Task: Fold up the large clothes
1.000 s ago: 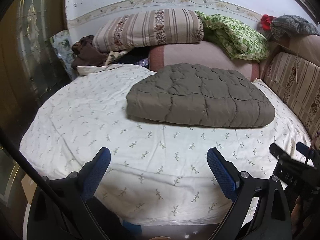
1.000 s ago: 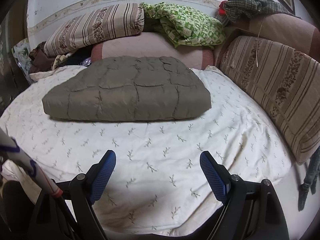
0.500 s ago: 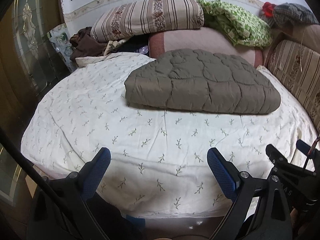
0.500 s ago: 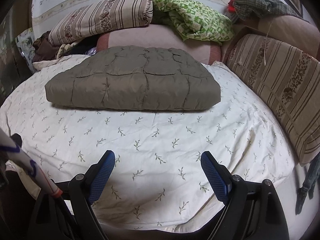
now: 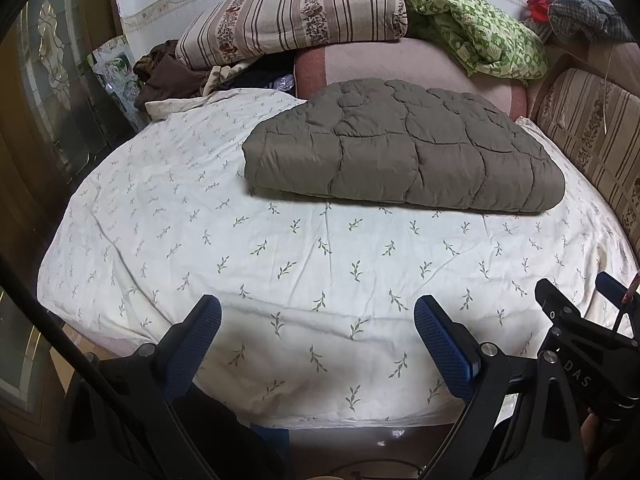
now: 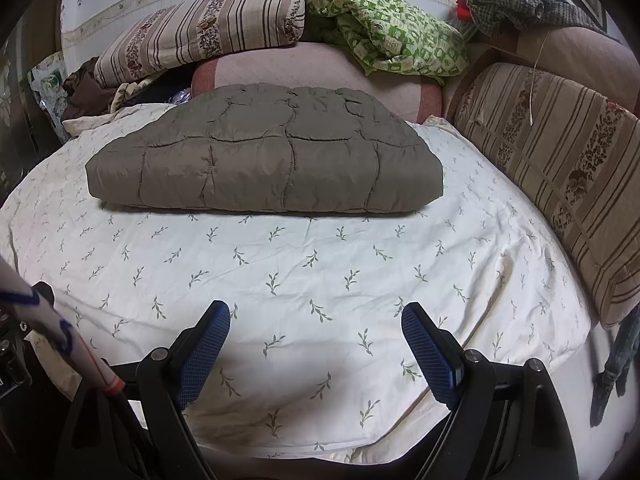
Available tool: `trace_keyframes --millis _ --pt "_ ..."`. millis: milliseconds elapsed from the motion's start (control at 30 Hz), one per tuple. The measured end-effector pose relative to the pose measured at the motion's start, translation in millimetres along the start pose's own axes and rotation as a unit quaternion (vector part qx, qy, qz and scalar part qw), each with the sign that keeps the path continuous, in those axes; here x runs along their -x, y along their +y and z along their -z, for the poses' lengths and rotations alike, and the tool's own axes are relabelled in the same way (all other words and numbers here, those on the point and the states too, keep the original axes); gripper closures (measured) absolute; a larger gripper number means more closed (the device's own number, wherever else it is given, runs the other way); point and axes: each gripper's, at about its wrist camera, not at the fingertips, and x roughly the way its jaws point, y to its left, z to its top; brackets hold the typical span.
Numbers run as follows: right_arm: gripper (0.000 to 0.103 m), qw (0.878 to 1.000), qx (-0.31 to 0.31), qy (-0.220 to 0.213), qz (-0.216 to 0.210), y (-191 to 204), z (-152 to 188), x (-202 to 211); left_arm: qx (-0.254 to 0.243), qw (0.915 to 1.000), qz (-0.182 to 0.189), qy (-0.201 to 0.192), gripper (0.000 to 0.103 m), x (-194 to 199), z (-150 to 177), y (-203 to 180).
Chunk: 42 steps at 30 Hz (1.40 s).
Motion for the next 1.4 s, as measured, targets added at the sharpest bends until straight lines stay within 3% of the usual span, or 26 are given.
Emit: trace_keyframes --millis 567,1400 --pt "0.012 1.000 -0.002 -0.001 0.004 0.3 1.4 0.4 0.001 0.9999 0.006 0.013 0.006 -5.4 3.0 0.3" --pt "0.012 1.000 -0.008 -0.002 0.009 -4.1 0.4 8.1 -0.004 0.9999 0.015 -0.003 0.006 9.4 4.8 -4.4"
